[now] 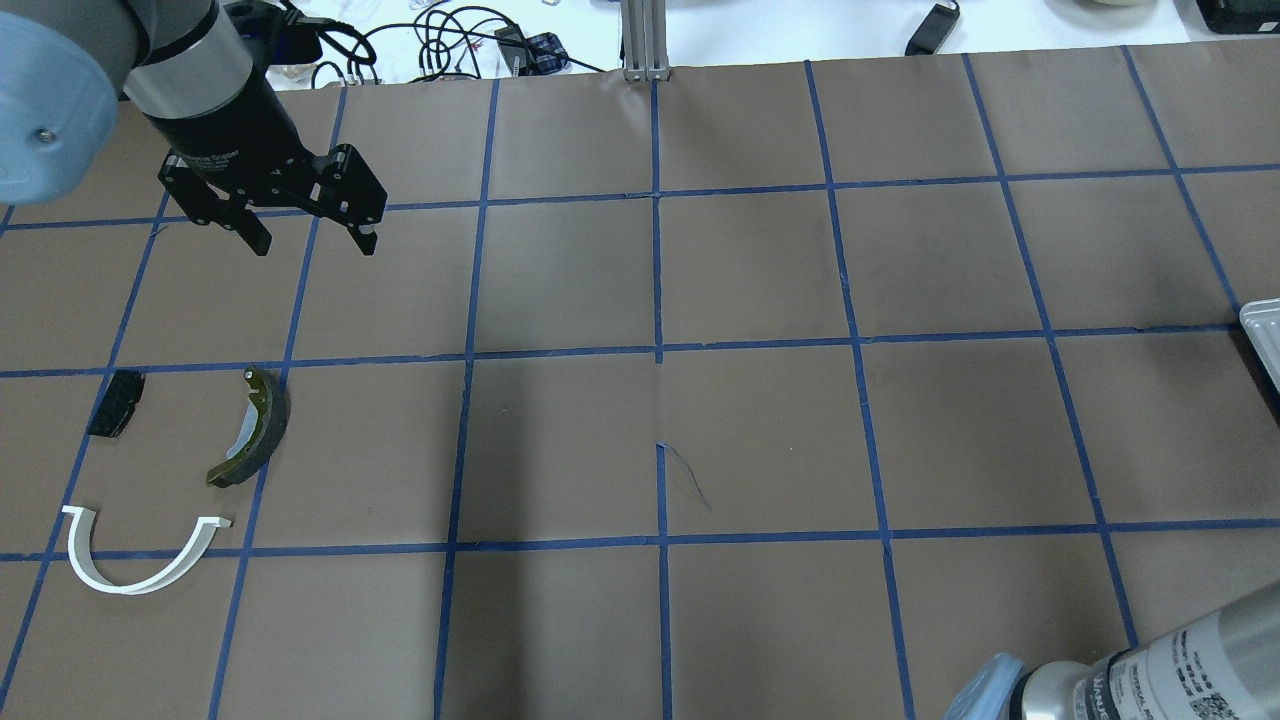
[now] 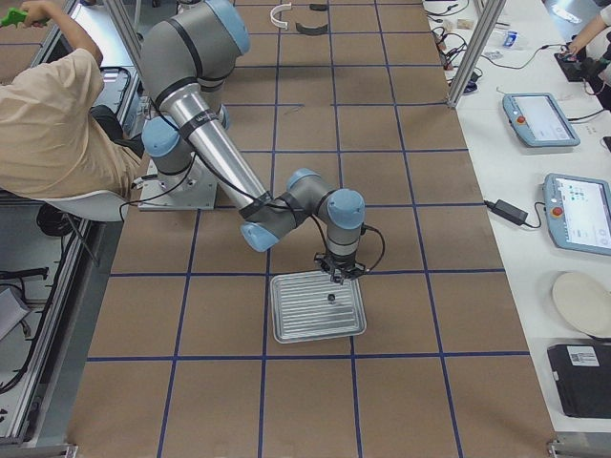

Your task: Place bearing gear from tray to pile

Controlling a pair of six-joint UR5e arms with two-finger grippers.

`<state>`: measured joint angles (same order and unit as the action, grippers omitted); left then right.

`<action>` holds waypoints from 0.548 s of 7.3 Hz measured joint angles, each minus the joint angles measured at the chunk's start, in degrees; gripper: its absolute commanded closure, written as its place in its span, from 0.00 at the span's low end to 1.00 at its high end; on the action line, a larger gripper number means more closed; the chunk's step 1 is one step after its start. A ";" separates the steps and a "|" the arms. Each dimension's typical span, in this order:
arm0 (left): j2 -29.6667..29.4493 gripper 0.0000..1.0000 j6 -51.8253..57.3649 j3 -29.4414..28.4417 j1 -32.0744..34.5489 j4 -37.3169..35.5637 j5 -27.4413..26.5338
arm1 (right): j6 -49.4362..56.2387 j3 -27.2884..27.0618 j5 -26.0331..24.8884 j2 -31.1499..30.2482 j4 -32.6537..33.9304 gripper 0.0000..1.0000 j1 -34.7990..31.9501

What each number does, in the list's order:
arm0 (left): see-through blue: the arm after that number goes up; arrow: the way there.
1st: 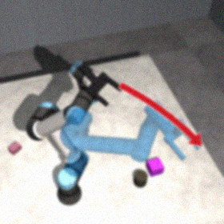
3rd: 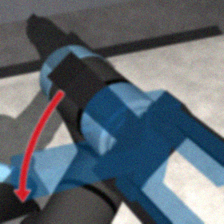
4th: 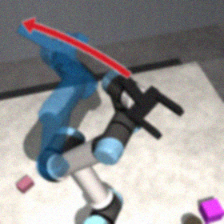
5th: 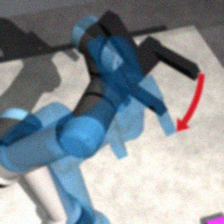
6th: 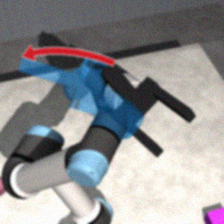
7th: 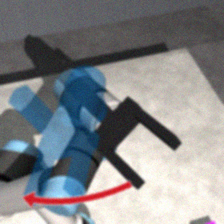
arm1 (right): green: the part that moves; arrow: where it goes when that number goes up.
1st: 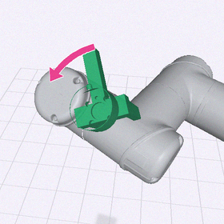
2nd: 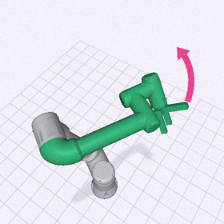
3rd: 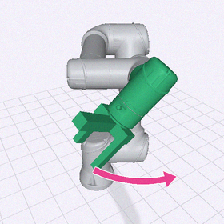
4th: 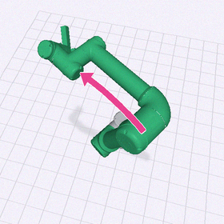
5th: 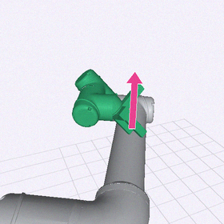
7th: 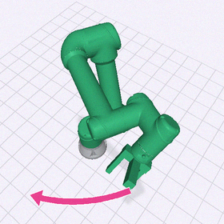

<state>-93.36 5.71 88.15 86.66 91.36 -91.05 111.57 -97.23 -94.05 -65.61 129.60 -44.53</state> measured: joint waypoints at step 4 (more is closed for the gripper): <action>-0.03 0.00 0.00 -0.09 0.01 -0.38 0.20 | -41.31 0.38 0.77 -1.46 -0.37 1.00 -19.18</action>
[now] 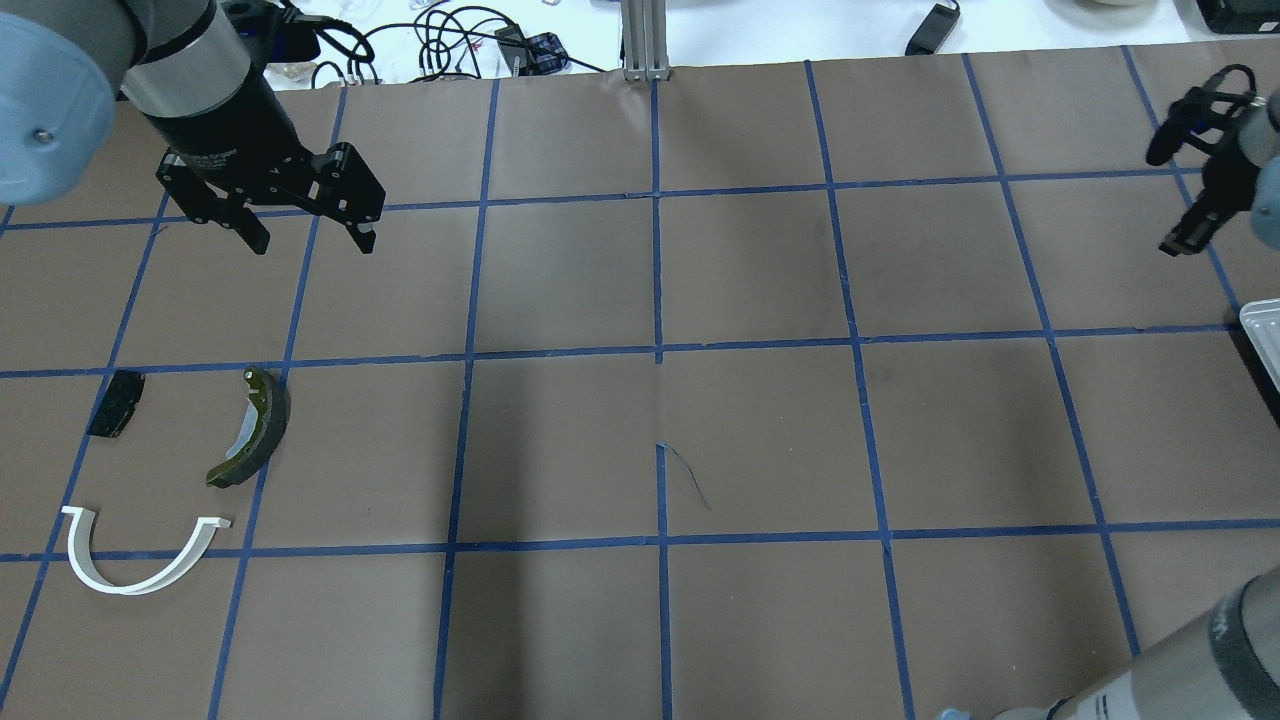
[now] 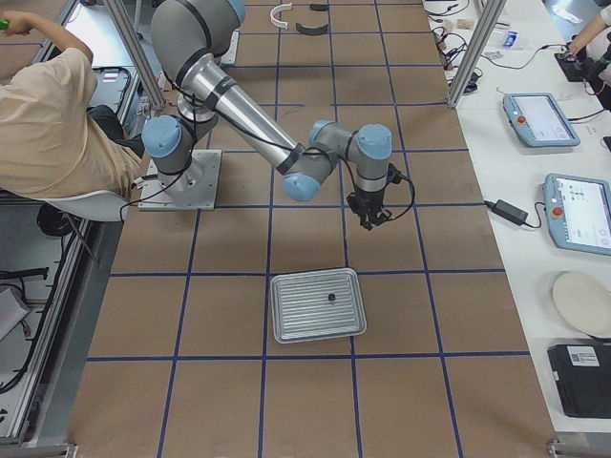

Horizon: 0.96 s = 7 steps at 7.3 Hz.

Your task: Place bearing gear from tray to pile

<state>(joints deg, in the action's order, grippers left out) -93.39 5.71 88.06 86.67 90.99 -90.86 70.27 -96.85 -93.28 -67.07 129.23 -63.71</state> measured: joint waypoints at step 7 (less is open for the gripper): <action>0.44 0.00 -0.17 0.10 0.30 0.21 0.17 | -79.50 3.40 4.82 4.41 -1.37 1.00 -40.46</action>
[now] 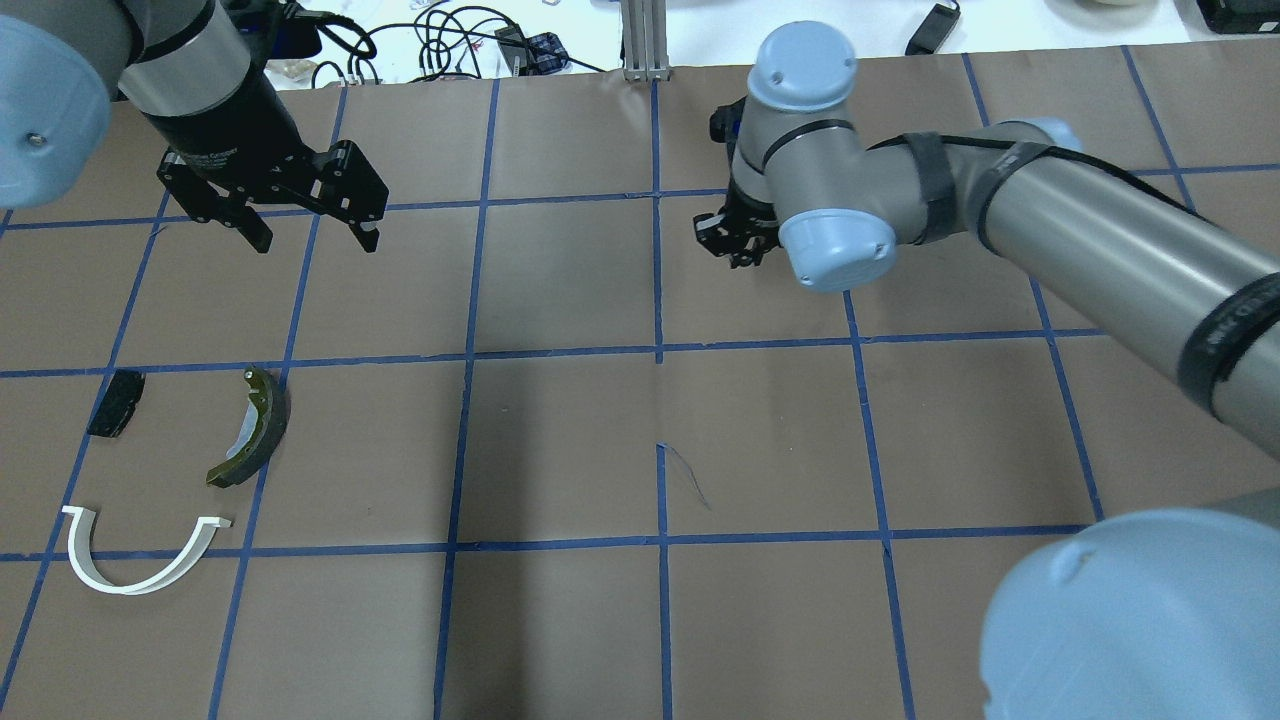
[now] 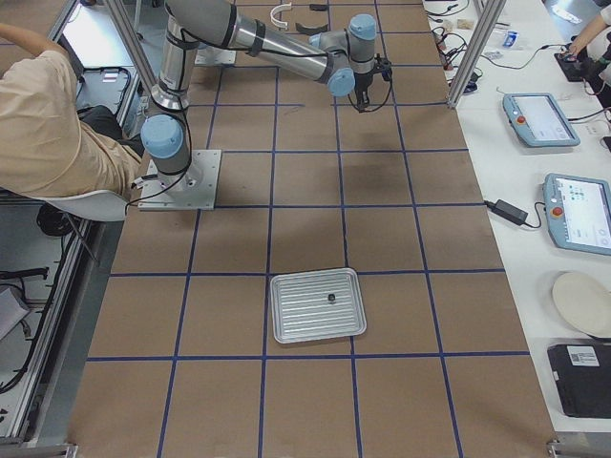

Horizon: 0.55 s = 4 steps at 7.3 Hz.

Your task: Place bearing gear from tray to pile

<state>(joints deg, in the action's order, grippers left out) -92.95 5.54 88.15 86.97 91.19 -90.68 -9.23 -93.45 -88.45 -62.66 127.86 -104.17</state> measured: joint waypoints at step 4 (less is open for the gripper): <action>-1.20 0.00 -0.03 -0.09 -0.19 -0.23 -0.17 | -11.06 1.19 0.59 4.72 0.25 0.01 -12.32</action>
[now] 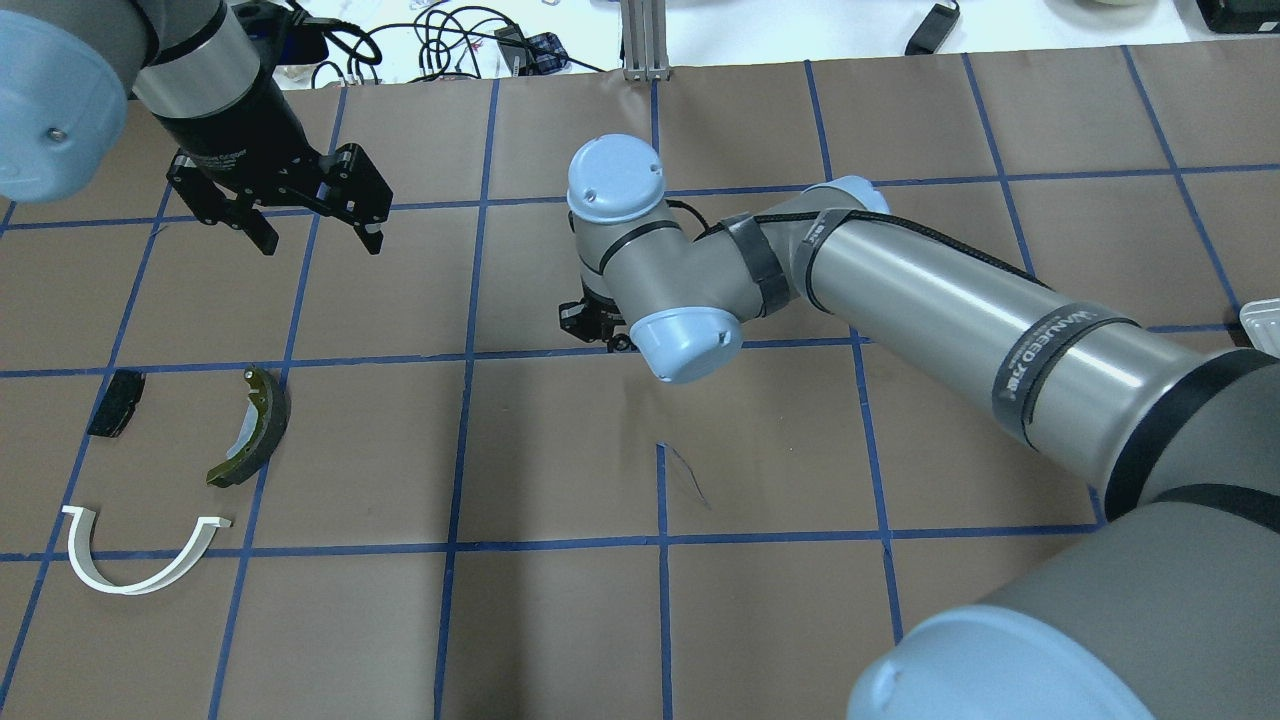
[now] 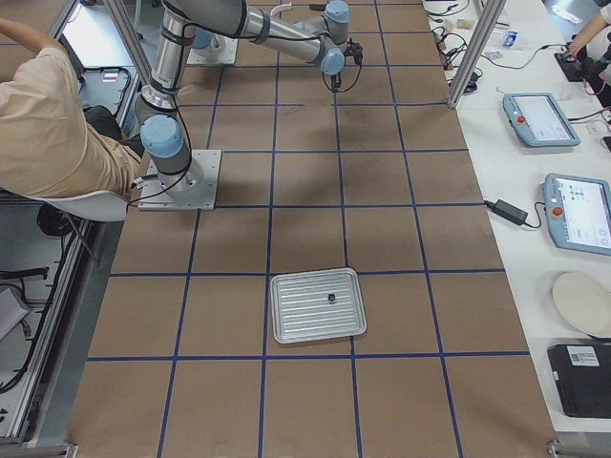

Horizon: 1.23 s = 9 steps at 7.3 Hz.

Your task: Place bearing gear from tray to pile

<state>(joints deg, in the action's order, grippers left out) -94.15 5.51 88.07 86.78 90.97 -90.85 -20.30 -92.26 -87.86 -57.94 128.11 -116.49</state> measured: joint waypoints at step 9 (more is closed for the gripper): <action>-5.81 0.00 -7.78 11.33 11.40 -19.29 1.47 | 15.68 2.21 -0.56 -12.92 -13.13 0.00 34.37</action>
<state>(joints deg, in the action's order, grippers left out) -99.96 -2.27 99.39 98.18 71.68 -89.38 -4.62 -90.05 -88.42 -70.86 114.97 -82.12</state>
